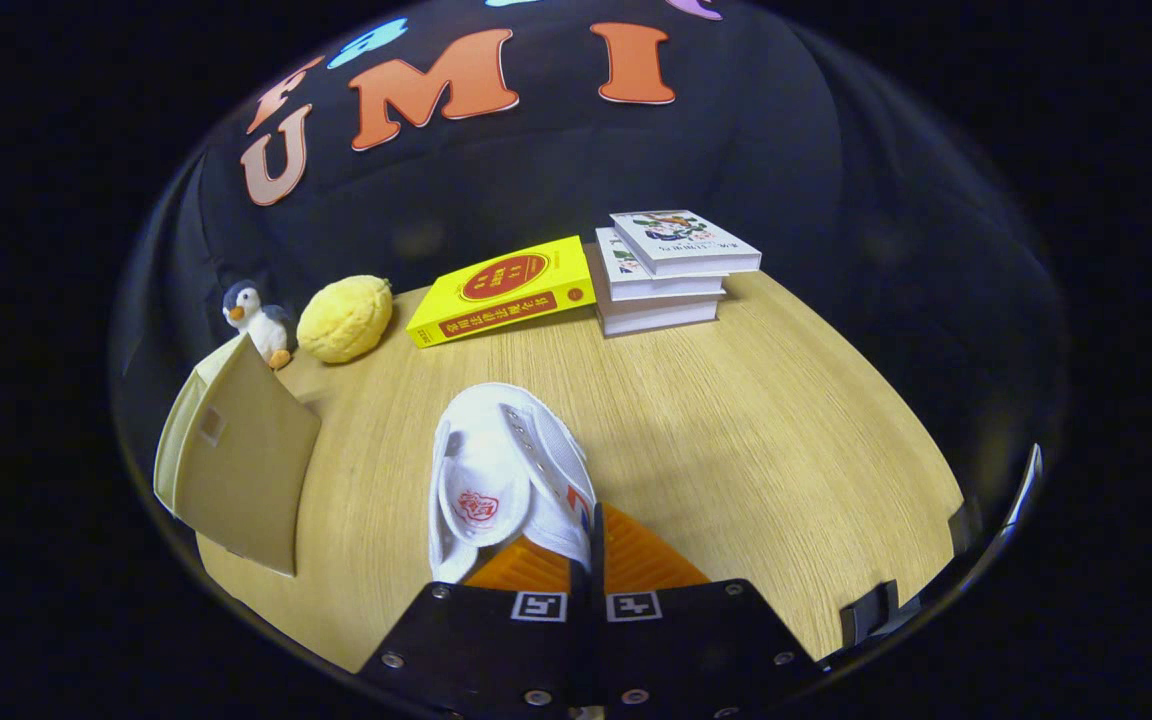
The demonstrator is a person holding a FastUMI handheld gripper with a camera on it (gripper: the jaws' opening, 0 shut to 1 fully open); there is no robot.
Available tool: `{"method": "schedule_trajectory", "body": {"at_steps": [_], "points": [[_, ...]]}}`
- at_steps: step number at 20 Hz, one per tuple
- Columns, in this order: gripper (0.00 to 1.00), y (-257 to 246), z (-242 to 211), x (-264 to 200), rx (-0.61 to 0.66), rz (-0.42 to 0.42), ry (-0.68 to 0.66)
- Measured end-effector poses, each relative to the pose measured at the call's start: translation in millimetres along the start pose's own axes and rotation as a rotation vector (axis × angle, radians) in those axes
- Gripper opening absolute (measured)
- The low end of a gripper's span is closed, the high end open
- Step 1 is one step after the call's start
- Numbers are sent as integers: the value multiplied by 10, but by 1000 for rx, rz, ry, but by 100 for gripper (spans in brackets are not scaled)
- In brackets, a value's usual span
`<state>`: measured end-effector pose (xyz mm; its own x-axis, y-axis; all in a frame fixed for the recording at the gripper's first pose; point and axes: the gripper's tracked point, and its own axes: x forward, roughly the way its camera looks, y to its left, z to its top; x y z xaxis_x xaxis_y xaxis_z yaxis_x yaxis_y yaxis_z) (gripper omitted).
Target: Open the storage box then place both shoes into the box .Put the left shoe in first, then the right shoe, with the right side of both shoes facing outward in a uniform manner.
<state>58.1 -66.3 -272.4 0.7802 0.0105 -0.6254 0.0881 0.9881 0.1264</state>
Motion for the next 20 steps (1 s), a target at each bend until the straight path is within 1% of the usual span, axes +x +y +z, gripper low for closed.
{"method": "schedule_trajectory", "body": {"at_steps": [5, 10, 20], "points": [[0, 602, 225, -280, 36, -19, -33], [0, 1315, 370, -508, 90, -14, -32], [0, 2566, 591, -839, 119, -7, -45]]}}
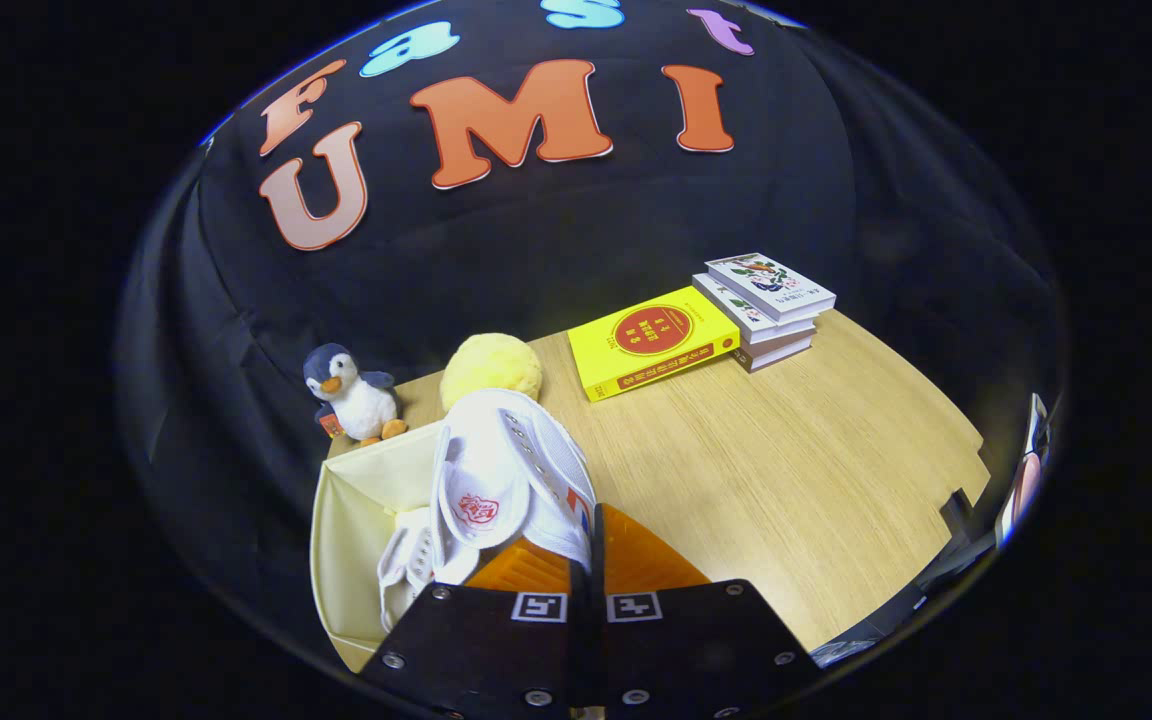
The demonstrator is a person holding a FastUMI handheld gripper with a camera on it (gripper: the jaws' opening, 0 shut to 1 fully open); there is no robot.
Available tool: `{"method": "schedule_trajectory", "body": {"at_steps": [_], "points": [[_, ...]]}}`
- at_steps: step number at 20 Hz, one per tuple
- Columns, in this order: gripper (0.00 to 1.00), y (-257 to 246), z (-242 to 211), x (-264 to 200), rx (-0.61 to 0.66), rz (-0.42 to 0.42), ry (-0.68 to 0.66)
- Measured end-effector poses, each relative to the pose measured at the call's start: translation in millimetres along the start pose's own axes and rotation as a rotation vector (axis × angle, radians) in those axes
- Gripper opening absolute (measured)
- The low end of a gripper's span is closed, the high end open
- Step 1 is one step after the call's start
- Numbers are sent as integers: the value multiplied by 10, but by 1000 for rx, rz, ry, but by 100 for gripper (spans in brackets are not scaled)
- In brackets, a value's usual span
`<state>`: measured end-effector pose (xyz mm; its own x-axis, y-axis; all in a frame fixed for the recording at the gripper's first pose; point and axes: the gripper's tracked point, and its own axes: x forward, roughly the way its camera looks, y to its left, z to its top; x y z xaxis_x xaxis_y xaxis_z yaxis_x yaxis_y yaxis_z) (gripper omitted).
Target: Open the storage box then place both shoes into the box .Put the left shoe in first, then the right shoe, with the right side of both shoes facing outward in a uniform manner.
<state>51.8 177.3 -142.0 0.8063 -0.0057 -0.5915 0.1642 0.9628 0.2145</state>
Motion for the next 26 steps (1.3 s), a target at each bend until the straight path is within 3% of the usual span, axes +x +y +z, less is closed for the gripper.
{"method": "schedule_trajectory", "body": {"at_steps": [10, 24, 26], "points": [[0, 833, -216, -4, -56, -6, -9], [1, 960, -712, 432, -93, -126, 77], [8, 994, -881, 424, -96, -107, 127]]}}
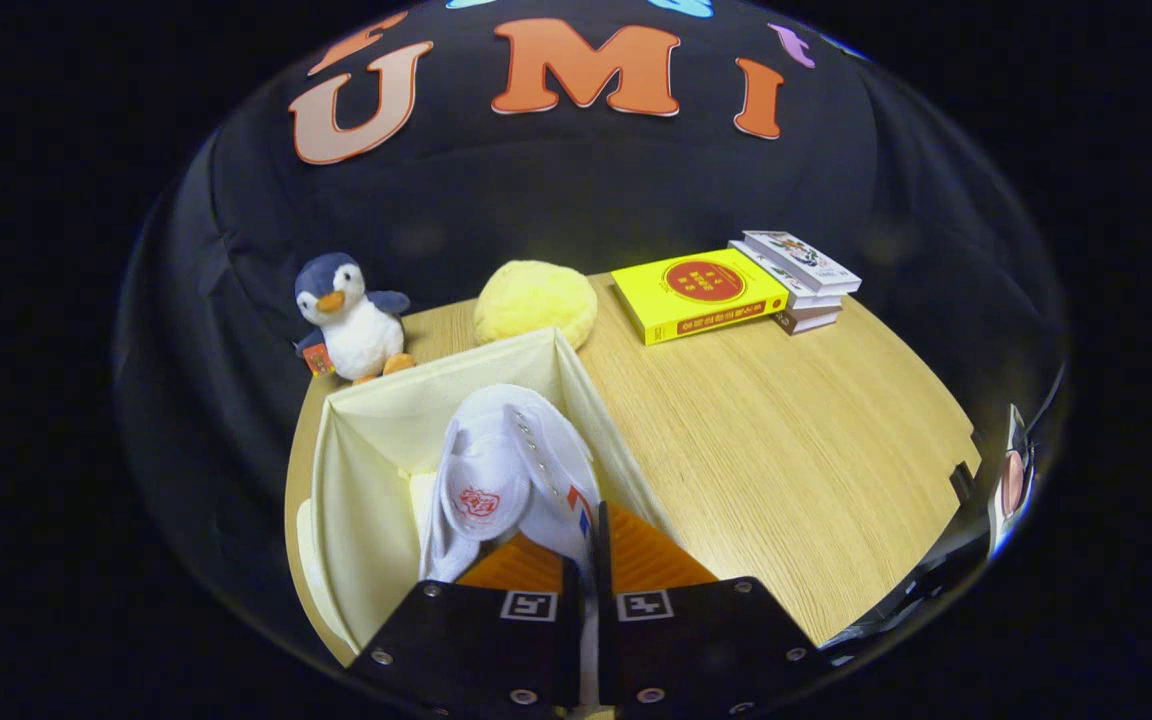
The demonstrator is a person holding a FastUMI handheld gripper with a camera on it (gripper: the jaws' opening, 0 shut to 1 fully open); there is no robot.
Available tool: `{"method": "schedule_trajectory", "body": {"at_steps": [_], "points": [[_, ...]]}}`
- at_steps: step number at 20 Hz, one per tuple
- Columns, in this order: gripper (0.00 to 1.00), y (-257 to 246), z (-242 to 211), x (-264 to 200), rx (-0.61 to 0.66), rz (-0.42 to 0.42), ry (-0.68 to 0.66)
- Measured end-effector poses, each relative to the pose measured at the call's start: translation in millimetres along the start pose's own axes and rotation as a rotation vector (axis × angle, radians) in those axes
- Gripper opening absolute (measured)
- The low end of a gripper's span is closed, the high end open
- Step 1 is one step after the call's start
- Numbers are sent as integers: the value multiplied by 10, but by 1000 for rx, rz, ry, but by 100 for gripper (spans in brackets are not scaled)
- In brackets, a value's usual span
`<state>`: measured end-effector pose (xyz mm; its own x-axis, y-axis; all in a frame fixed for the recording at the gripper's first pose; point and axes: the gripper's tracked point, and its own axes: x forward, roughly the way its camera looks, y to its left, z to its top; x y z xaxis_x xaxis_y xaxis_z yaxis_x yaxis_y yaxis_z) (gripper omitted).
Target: Open the storage box then place both shoes into the box .Put the left shoe in first, then the right shoe, with the right side of both shoes facing outward in a uniform manner.
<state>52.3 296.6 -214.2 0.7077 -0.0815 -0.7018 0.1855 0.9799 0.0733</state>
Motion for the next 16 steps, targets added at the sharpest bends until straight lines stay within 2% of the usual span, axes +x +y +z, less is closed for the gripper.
{"method": "schedule_trajectory", "body": {"at_steps": [1, 2, 4, 5, 6, 11, 16], "points": [[15, -12, -77, -3, -8, -2, 14], [30, -80, -86, -69, -36, -22, 9], [60, -86, -96, -156, -68, 2, -12], [63, -73, -114, -207, -74, 22, -10], [71, -66, -145, -253, -78, 42, -4], [90, -86, -44, -456, -89, 111, -59], [95, -256, 140, -617, -91, 159, -131]]}}
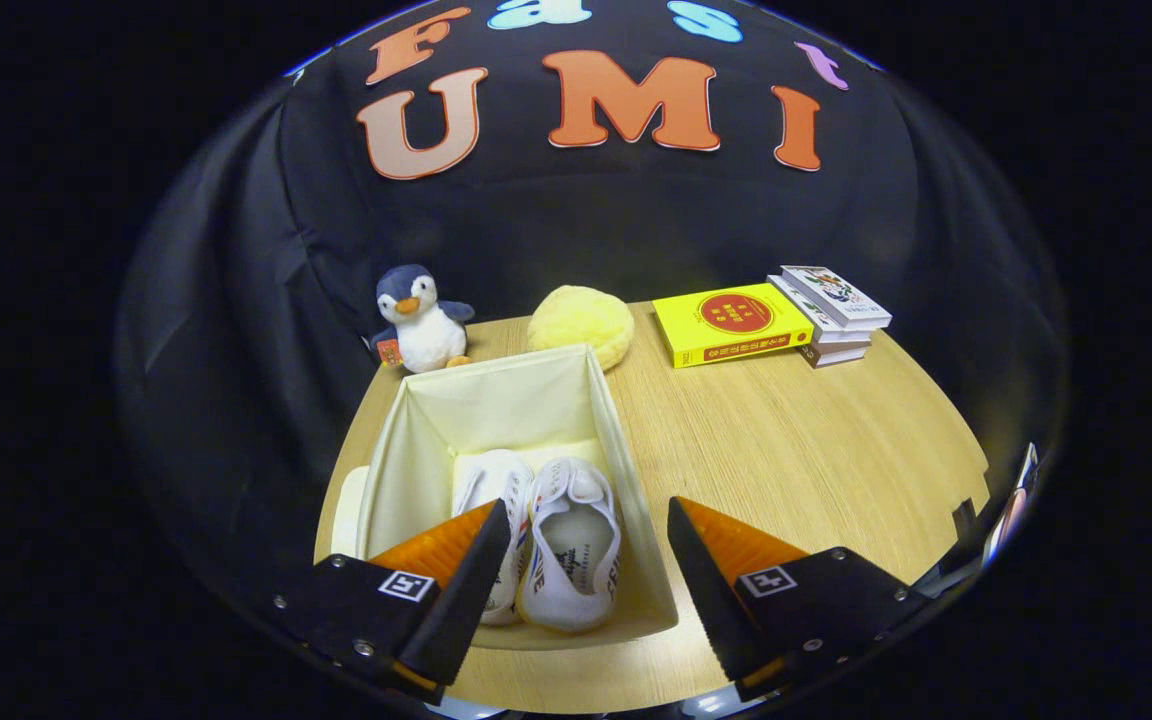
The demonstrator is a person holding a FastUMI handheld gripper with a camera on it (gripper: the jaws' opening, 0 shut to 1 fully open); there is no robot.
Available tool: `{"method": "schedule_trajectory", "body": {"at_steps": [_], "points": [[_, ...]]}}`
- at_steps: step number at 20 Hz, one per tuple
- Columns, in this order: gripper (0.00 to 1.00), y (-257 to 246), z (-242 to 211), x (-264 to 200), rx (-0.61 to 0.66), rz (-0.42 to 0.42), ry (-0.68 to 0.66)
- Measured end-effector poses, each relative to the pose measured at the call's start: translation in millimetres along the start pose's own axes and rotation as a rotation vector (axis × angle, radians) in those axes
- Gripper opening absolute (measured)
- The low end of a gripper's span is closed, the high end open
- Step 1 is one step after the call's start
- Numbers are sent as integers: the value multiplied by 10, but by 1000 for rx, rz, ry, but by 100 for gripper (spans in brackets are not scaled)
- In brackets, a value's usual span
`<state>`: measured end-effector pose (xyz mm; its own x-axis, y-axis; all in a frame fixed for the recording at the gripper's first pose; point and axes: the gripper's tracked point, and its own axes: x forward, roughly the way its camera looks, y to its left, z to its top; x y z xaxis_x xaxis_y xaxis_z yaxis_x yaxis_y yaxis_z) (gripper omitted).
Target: Open the storage box then place both shoes into the box .Put the left shoe in first, then the right shoe, with the right side of both shoes facing outward in a uniform manner.
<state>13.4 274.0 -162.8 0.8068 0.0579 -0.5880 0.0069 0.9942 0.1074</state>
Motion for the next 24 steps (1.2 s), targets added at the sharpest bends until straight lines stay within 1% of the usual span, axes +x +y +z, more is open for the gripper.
{"method": "schedule_trajectory", "body": {"at_steps": [4, 7, 11, 15, 20, 24], "points": [[97, -260, 185, -152, -23, 31, -65], [98, -555, 379, -276, -35, 60, -101], [98, -1126, 736, -524, -33, 81, -175], [97, -1792, 1041, -807, -18, 76, -257], [98, -2465, 1111, -1034, -5, 57, -290], [98, -2743, 1063, -1058, 52, 42, -282]]}}
